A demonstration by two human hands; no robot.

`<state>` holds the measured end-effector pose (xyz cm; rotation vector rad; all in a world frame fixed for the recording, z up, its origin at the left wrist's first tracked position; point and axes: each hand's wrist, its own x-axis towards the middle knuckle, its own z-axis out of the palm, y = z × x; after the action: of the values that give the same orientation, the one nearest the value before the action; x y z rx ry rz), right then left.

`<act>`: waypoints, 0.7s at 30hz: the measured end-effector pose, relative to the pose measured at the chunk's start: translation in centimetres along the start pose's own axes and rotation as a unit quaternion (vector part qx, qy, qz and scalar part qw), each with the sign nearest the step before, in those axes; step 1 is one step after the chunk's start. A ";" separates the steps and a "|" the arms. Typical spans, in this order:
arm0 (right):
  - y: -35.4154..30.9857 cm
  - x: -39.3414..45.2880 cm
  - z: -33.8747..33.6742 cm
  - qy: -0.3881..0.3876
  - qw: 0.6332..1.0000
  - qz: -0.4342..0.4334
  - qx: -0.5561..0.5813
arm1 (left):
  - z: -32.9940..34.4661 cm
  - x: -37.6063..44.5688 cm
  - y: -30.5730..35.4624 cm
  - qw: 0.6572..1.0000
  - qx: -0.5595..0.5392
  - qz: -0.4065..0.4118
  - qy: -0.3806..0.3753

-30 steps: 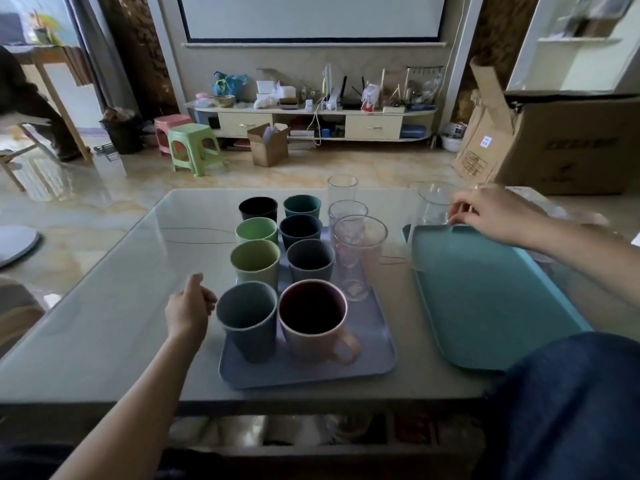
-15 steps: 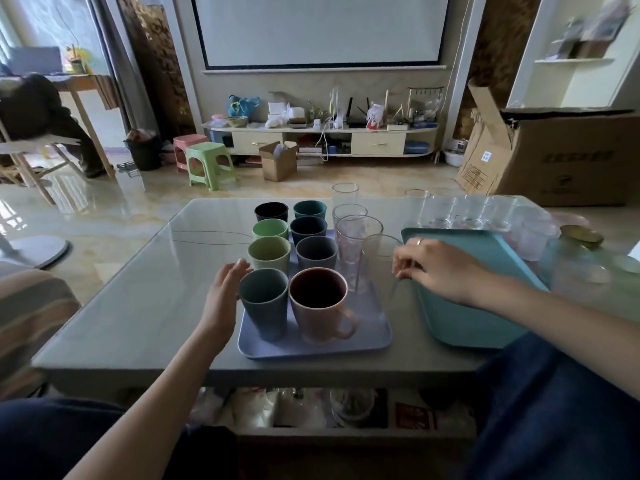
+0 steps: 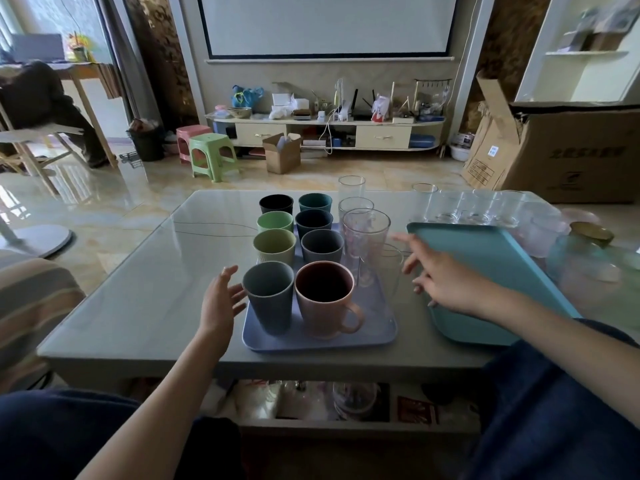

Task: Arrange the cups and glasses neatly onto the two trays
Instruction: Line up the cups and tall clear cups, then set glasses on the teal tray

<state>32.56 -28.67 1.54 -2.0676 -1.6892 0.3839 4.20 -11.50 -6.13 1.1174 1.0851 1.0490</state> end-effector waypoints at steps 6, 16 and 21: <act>2.8 -2.7 4.2 0.002 0.960 0.212 0.185 | -2.3 0.8 -3.6 0.949 0.316 0.009 -0.017; 2.1 -0.5 9.7 -0.063 0.945 0.261 0.186 | -2.3 0.9 -4.9 0.884 0.455 0.025 -0.104; 2.2 0.4 10.6 -0.028 0.941 0.268 0.203 | -2.3 2.2 -4.6 0.857 0.500 0.033 -0.117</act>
<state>29.44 -26.94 -8.69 -2.1692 -0.9332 0.8871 2.66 -9.59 -11.18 2.0521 1.4304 0.3087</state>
